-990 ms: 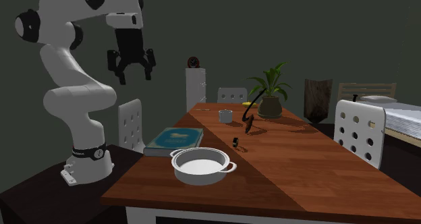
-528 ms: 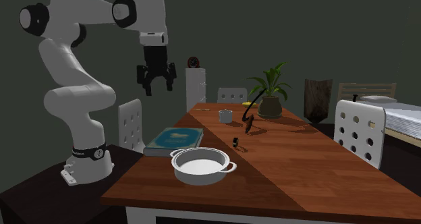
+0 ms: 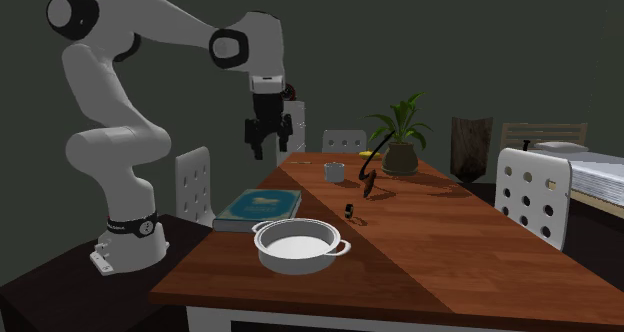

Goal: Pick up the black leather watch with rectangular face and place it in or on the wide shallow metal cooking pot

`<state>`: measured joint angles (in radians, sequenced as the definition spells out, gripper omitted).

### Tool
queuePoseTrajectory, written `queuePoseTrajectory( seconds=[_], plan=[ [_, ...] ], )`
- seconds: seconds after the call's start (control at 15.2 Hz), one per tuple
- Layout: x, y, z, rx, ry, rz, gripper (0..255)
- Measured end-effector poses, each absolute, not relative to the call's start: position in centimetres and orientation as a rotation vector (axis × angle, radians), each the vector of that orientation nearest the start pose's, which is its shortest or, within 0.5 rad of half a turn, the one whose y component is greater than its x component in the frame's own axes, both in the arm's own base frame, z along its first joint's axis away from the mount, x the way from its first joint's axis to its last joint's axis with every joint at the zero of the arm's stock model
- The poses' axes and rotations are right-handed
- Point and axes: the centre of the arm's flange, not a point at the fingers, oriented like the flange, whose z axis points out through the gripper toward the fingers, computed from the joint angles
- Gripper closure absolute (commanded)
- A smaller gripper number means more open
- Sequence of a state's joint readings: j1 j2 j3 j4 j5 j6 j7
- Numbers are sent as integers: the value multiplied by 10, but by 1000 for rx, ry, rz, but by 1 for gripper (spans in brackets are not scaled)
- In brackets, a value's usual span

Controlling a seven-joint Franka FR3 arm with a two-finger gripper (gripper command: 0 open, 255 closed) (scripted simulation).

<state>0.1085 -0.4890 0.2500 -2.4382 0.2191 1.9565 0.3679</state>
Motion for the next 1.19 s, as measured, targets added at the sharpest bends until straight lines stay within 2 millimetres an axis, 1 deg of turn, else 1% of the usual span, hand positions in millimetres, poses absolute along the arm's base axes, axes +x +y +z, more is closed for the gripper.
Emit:
queuePoseTrajectory(
  seconds=[0.33, 0.53, 0.73, 0.99, 1.19],
  plan=[
    [397, 211, 437, -3071, 177, 38, 0],
    [406, 242, 420, -3082, 173, 33, 0],
    [419, 275, 395, -3091, 169, 28, 0],
    [439, 319, 369, -3103, 163, 23, 0],
    [452, 348, 347, -3112, 158, 17, 0]
  ],
)
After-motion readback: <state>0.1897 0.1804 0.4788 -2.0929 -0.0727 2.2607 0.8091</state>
